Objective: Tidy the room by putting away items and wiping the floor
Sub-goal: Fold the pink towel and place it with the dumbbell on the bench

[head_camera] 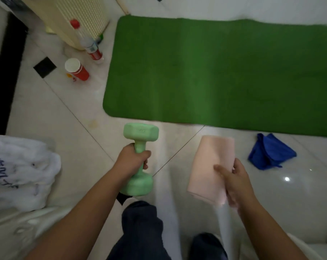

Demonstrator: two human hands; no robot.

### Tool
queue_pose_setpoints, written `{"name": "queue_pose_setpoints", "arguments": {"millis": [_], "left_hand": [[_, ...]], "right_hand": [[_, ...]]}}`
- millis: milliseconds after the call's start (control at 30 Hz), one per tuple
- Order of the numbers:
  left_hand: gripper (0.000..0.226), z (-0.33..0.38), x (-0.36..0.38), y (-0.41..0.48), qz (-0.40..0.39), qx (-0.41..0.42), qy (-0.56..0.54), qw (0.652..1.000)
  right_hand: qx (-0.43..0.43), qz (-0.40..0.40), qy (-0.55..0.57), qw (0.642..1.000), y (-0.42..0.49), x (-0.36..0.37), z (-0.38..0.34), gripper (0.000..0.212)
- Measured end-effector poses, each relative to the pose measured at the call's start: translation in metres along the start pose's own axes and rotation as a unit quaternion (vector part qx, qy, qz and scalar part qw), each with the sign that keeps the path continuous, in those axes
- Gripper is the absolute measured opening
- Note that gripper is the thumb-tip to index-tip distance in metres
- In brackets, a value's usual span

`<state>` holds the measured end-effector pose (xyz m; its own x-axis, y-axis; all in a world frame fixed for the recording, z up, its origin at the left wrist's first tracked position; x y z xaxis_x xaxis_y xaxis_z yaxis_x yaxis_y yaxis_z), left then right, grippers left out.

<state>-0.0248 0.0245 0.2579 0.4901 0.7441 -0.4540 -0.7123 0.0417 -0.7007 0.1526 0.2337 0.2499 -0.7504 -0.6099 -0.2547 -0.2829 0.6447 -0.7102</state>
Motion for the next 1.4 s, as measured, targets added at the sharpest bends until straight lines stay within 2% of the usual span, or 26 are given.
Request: {"name": "queue_pose_setpoints", "arguments": {"millis": [233, 400, 633, 800, 900, 1100, 1267, 1400], "left_hand": [[0.004, 0.054, -0.088, -0.143, -0.002, -0.062, -0.006, 0.998], [0.017, 0.084, -0.14, -0.252, 0.042, -0.067, -0.008, 0.997], [0.022, 0.105, -0.154, -0.389, 0.075, -0.089, -0.173, 0.978], [0.024, 0.097, -0.15, -0.467, 0.09, -0.092, -0.248, 0.96], [0.025, 0.083, -0.156, -0.506, 0.111, -0.102, -0.292, 0.945], [0.022, 0.028, -0.189, -0.585, 0.182, -0.13, -0.402, 0.888], [0.024, -0.054, -0.212, -0.665, 0.276, -0.153, -0.505, 0.803], [0.022, -0.142, -0.212, -0.74, 0.343, -0.186, -0.572, 0.722]], "right_hand": [[0.023, 0.019, 0.056, 0.998, -0.138, -0.034, -0.095, 0.018], [0.016, -0.017, 0.105, 0.994, -0.234, -0.059, -0.152, 0.018], [-0.002, -0.074, 0.138, 0.988, -0.328, -0.124, -0.196, 0.019], [-0.037, -0.134, 0.092, 0.986, -0.37, -0.164, -0.212, 0.026], [-0.063, -0.174, 0.059, 0.981, -0.394, -0.164, -0.226, 0.025], [-0.113, -0.303, -0.036, 0.946, -0.472, -0.113, -0.232, 0.027], [-0.144, -0.428, -0.131, 0.882, -0.566, -0.069, -0.196, 0.025], [-0.147, -0.51, -0.229, 0.816, -0.642, -0.054, -0.125, 0.02]]}}
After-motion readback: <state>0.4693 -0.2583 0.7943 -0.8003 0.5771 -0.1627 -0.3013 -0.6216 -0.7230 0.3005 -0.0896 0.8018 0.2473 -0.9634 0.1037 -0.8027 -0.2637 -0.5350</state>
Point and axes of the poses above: each hand's wrist, its own y-axis towards the middle knuckle, its own x-axis out of the palm, z = x × y, the point moved 6 cm from there along y, towards the middle knuckle, and after that the axes turned 8 degrees about z, right-handed, at the moved point
